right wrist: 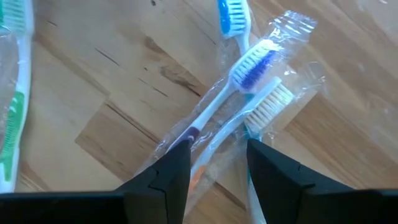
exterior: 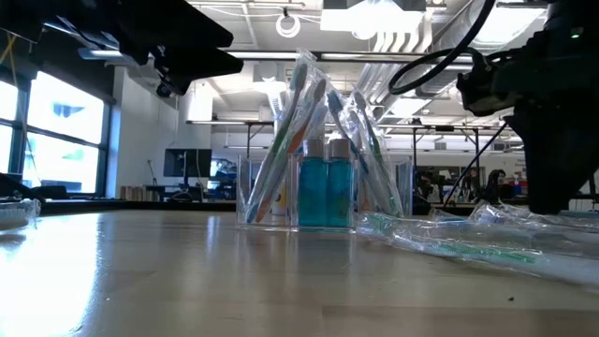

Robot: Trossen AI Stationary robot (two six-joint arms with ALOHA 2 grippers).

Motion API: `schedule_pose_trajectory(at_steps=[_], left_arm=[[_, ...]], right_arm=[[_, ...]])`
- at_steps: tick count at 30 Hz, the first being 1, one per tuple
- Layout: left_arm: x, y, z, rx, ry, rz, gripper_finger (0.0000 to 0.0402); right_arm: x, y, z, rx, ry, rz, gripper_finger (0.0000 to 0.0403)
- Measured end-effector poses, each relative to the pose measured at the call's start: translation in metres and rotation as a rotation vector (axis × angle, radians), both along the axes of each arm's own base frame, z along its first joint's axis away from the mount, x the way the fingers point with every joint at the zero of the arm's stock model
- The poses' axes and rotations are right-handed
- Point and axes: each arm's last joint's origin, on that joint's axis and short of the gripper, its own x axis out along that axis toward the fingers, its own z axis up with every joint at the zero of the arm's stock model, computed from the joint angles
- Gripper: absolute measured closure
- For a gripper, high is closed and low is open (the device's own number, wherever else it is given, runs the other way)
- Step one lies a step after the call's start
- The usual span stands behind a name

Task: Pick & Place toothbrushing station
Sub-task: Put the orange toothbrush into the right part of the transparent organizer

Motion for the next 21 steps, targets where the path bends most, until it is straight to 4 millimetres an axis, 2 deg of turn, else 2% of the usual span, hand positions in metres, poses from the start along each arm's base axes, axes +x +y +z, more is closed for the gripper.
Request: schedule_pose_trajectory(at_steps=[21], left_arm=[[-0.0007,0.0003,-0.0031,-0.008,0.031,0.005,0.0201]], right_arm=[[-0.0034,0.0047,-0.0021,-0.001,-0.006,-0.01,0.0275]])
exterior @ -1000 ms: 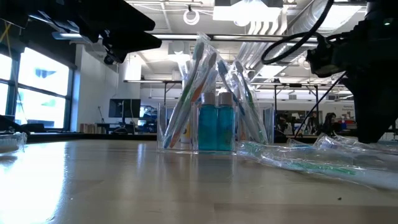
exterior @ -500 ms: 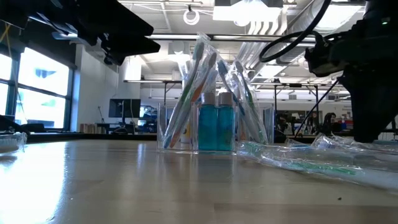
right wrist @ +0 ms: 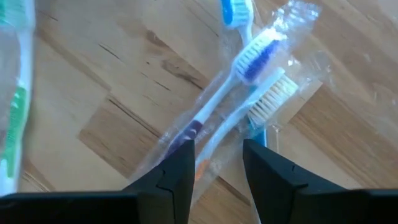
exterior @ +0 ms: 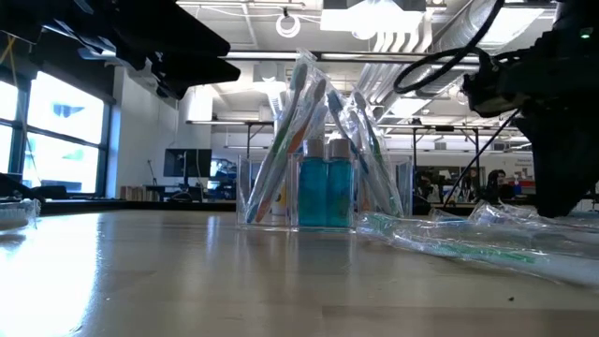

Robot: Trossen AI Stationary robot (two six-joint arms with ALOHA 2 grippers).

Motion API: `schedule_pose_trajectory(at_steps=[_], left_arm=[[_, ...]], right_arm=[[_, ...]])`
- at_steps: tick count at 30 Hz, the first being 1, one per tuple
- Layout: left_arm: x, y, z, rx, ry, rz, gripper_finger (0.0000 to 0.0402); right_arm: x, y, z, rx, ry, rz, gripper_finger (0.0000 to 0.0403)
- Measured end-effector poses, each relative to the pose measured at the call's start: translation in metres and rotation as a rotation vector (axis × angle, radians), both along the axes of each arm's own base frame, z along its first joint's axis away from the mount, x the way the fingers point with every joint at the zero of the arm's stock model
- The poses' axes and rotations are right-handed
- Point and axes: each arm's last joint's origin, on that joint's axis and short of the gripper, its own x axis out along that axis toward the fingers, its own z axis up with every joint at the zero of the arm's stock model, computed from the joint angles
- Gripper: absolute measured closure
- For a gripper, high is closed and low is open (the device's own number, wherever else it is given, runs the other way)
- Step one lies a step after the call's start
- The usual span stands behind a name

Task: Pick & Place toothbrushing station
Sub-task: Put the orange toothbrush into the right part of the transparent organizer

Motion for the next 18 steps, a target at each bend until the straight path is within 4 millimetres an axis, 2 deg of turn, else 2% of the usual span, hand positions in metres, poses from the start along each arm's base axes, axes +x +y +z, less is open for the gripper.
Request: schedule_pose_trajectory(at_steps=[7,18], left_arm=[[0.0,0.0,-0.001,0.003,0.007,0.0,0.0201],[0.0,0.0,-0.001,-0.001,0.007,0.001,0.0201]], right_arm=[[-0.01,0.003,-0.01,0.001,0.017,-0.024,0.0275],[-0.01,0.003,-0.021,0.046,-0.052,-0.021,0.0275]])
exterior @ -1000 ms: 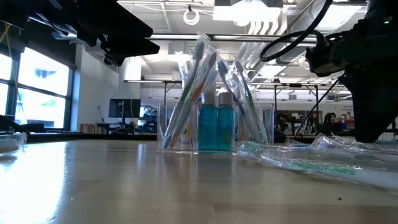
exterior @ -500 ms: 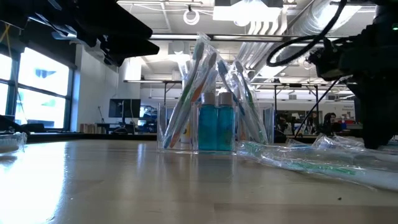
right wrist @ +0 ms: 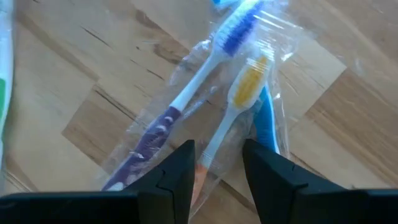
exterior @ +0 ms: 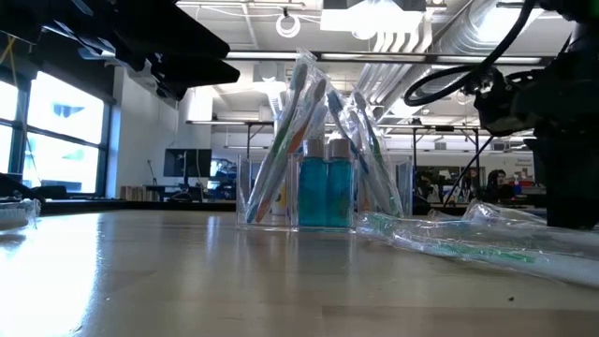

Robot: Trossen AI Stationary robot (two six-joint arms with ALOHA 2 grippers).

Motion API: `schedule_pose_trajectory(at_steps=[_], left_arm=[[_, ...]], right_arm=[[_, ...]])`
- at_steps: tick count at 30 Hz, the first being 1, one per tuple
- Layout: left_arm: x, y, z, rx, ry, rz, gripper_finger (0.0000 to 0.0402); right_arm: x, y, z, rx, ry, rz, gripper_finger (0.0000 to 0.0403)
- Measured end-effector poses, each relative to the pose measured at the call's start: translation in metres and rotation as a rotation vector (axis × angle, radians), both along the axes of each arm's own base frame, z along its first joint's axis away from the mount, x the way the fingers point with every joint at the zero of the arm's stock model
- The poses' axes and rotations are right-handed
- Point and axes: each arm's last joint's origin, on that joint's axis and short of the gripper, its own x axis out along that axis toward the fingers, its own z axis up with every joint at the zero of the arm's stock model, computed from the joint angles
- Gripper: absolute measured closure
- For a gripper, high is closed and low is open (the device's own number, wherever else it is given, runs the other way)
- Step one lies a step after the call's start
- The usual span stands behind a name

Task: Pick & Place toothbrushing station
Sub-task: Put the orange toothbrush into the right part of the transparent organizer

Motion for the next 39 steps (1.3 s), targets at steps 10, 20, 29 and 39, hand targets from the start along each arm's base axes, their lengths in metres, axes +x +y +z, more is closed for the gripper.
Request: schedule_pose_trajectory(at_steps=[10,20,29,39], left_arm=[[0.0,0.0,0.0,0.001,0.001,0.0,0.0201],[0.0,0.0,0.0,0.001,0.001,0.0,0.0201],[0.0,0.0,-0.001,0.003,0.007,0.0,0.0201],[0.0,0.0,-0.001,-0.01,0.007,0.004,0.0201]], right_arm=[[-0.005,-0.005,-0.008,-0.1,-0.04,0.071,0.0275],[-0.006,-0.005,-0.009,-0.117,-0.018,0.134,0.0363],[-0.008,-0.002,-0.006,-0.152,-0.05,0.17,0.0392],[-0.019,0.012,0.042,-0.115,-0.258,0.233,0.0394]])
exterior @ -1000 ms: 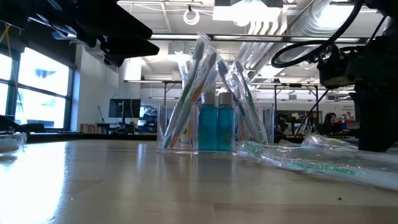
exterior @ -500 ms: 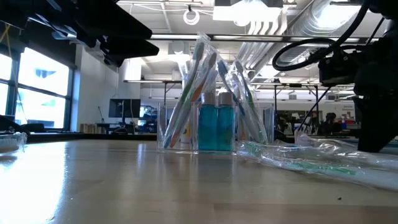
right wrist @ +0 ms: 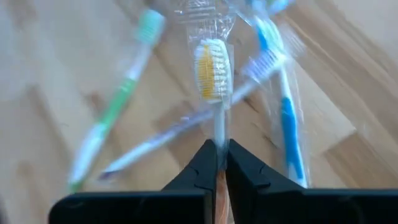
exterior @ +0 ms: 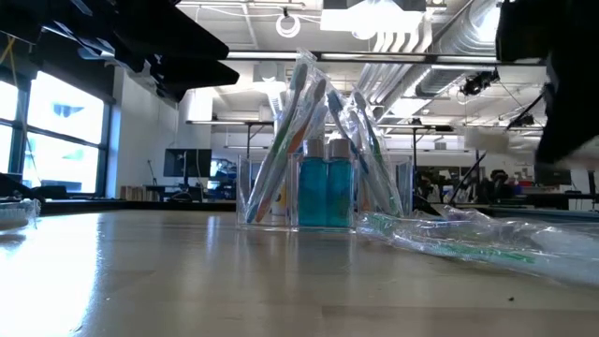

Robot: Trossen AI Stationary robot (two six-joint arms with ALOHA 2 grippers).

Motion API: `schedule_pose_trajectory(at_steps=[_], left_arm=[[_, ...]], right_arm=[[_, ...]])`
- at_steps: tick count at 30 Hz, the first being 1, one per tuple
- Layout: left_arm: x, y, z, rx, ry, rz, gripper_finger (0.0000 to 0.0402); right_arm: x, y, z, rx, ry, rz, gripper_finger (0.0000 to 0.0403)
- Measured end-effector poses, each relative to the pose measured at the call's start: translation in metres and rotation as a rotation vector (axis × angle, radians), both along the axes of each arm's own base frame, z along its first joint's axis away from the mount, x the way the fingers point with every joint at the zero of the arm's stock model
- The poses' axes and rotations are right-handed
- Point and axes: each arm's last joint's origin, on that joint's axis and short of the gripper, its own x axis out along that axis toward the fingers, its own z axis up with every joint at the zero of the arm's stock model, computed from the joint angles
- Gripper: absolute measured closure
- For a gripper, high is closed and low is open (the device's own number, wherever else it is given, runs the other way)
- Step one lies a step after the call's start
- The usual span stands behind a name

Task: Pick & Place toothbrushing station
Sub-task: Put the orange toothbrush into the right part of the transparent organizer

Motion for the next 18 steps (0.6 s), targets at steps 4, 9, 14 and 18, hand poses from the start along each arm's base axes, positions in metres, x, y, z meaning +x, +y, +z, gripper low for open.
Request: schedule_pose_trajectory(at_steps=[4,9,14,18], left_arm=[[0.0,0.0,0.0,-0.012,0.001,0.003,0.0201],[0.0,0.0,0.0,-0.041,0.004,0.011,0.0201],[0.0,0.0,0.0,-0.065,0.009,0.018,0.0201],[0.0,0.0,-0.001,-0.087,0.012,0.023,0.0201]], right_arm=[[-0.009,0.004,0.026,-0.03,-0.129,0.041,0.0394],[-0.028,0.008,0.053,-0.148,-0.28,0.13,0.0394],[-0.053,0.011,0.07,-0.34,-0.43,0.153,0.0394],[-0.067,0.019,0.076,-0.537,-0.541,0.174,0.0394]])
